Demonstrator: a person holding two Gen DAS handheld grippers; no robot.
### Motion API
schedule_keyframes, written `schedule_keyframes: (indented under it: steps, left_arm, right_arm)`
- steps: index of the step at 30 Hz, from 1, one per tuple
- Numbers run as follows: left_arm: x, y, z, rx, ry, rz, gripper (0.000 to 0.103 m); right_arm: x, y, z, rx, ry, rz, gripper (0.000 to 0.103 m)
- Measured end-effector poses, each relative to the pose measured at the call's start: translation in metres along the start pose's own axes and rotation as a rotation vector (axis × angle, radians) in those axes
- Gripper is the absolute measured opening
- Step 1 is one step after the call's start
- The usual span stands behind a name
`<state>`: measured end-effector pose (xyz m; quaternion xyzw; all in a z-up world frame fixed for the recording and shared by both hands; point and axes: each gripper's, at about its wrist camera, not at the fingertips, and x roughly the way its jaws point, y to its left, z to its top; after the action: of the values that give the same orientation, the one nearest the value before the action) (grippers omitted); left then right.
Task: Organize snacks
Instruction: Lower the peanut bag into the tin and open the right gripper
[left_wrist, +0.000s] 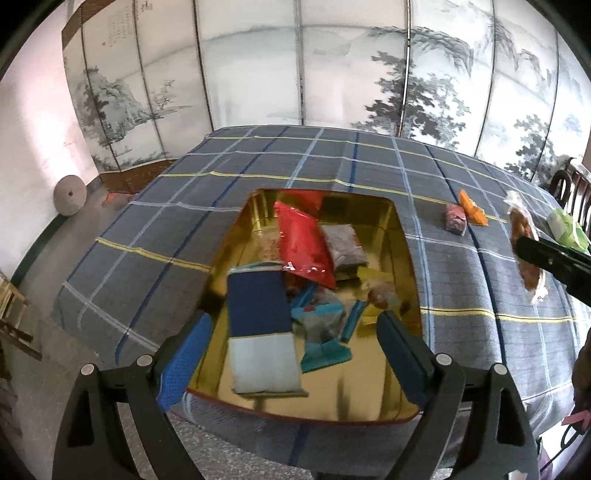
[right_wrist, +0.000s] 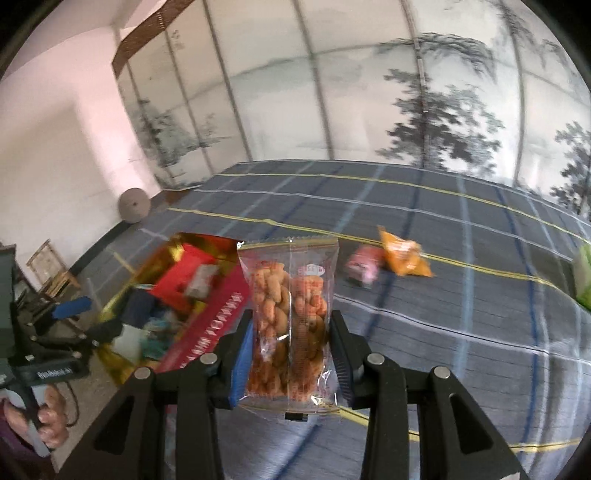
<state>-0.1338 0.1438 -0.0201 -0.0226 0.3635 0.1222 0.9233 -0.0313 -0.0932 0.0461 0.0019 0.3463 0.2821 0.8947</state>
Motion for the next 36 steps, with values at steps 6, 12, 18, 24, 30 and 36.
schedule_keyframes:
  steps: [6, 12, 18, 24, 30, 36]
  left_arm:
    - [-0.001, 0.013, -0.005, -0.028, -0.001, 0.031, 0.088]
    - [0.003, 0.023, -0.009, -0.059, 0.012, 0.063, 0.088]
    - [0.009, 0.029, -0.011, -0.057, 0.028, 0.094, 0.088]
    - [0.014, 0.035, -0.014, -0.056, 0.042, 0.107, 0.089]
    - [0.019, 0.042, -0.017, -0.062, 0.056, 0.125, 0.089]
    - [0.023, 0.046, -0.018, -0.072, 0.069, 0.137, 0.089]
  right_arm:
    - [0.018, 0.03, 0.01, 0.002, 0.03, 0.089, 0.039]
    - [0.043, 0.06, 0.021, -0.007, 0.077, 0.157, 0.039]
    - [0.066, 0.084, 0.024, -0.018, 0.118, 0.185, 0.039]
    - [0.09, 0.091, 0.03, 0.01, 0.159, 0.201, 0.039]
    - [0.113, 0.101, 0.035, 0.009, 0.187, 0.195, 0.039]
    - [0.128, 0.111, 0.04, 0.014, 0.202, 0.2, 0.039]
